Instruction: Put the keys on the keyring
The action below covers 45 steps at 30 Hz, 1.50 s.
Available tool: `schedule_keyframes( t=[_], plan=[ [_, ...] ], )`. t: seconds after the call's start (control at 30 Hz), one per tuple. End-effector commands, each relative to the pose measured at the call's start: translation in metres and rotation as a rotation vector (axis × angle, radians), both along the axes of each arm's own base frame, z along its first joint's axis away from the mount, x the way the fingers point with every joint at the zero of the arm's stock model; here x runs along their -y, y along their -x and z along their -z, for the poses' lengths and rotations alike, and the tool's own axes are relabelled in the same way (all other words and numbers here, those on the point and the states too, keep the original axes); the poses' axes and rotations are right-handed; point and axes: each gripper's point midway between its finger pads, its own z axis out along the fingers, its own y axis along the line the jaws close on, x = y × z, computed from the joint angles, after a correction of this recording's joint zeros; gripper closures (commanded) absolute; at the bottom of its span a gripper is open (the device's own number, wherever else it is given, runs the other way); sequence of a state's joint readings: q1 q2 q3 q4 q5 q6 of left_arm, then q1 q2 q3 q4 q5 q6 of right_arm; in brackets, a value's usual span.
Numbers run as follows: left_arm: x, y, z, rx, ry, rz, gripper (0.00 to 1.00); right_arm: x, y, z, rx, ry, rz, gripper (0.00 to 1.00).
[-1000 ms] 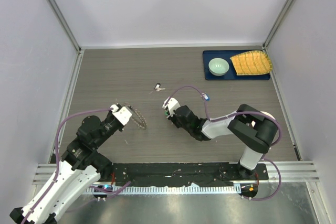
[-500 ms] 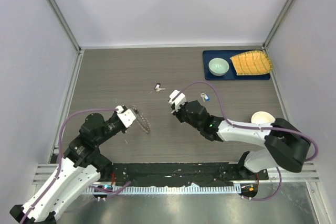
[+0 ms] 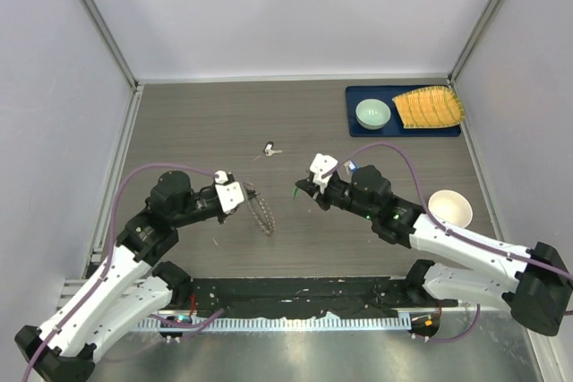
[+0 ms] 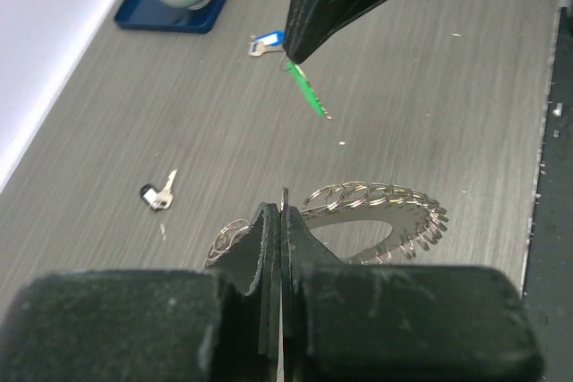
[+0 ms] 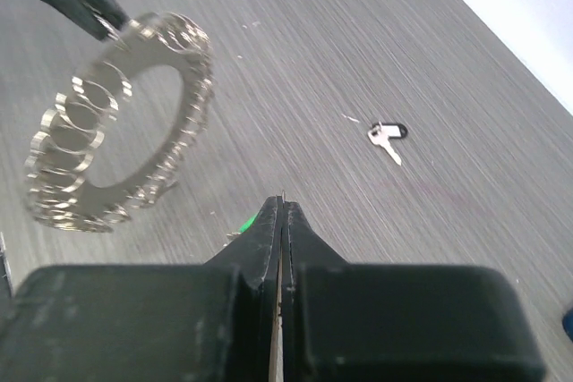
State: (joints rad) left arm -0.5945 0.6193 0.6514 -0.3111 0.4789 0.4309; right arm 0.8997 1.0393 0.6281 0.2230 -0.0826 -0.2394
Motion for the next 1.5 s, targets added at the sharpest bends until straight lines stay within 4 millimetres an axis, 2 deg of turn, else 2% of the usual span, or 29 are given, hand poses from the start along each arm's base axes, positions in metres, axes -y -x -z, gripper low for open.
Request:
schedule_keyframes(
  t=[0.0,0.2,0.4,0.7,1.1,1.27,1.3,1.33,1.47],
  plan=[
    [0.023,0.011,-0.04,0.083,0.063,0.169,1.0,-0.011,0.032,-0.047,0.07,-0.066,-0.216,0.99],
    [0.037,0.02,-0.04,0.068,0.06,0.289,1.0,-0.016,0.056,-0.063,0.099,-0.092,-0.361,0.99],
    [0.042,0.038,-0.027,0.052,0.058,0.406,1.0,-0.023,0.063,-0.057,0.088,-0.047,-0.447,0.99],
    [0.042,0.043,-0.012,0.016,0.05,0.429,1.0,-0.035,0.072,-0.047,0.057,-0.028,-0.539,0.99],
    [0.042,0.034,-0.008,-0.001,0.058,0.369,1.0,-0.044,0.07,-0.044,0.054,-0.026,-0.539,0.99],
    [0.042,0.025,-0.016,-0.006,0.105,0.305,1.0,-0.045,0.065,-0.047,0.085,-0.043,-0.481,0.99],
    [0.042,0.024,-0.013,-0.025,0.112,0.291,1.0,-0.045,0.064,-0.048,0.09,-0.047,-0.473,0.99],
    [0.044,0.023,-0.018,-0.034,0.142,0.28,1.0,-0.045,0.062,-0.049,0.097,-0.053,-0.461,0.99],
    [0.043,0.025,-0.018,-0.051,0.158,0.266,1.0,-0.045,0.061,-0.048,0.1,-0.051,-0.447,0.99]
  ],
)
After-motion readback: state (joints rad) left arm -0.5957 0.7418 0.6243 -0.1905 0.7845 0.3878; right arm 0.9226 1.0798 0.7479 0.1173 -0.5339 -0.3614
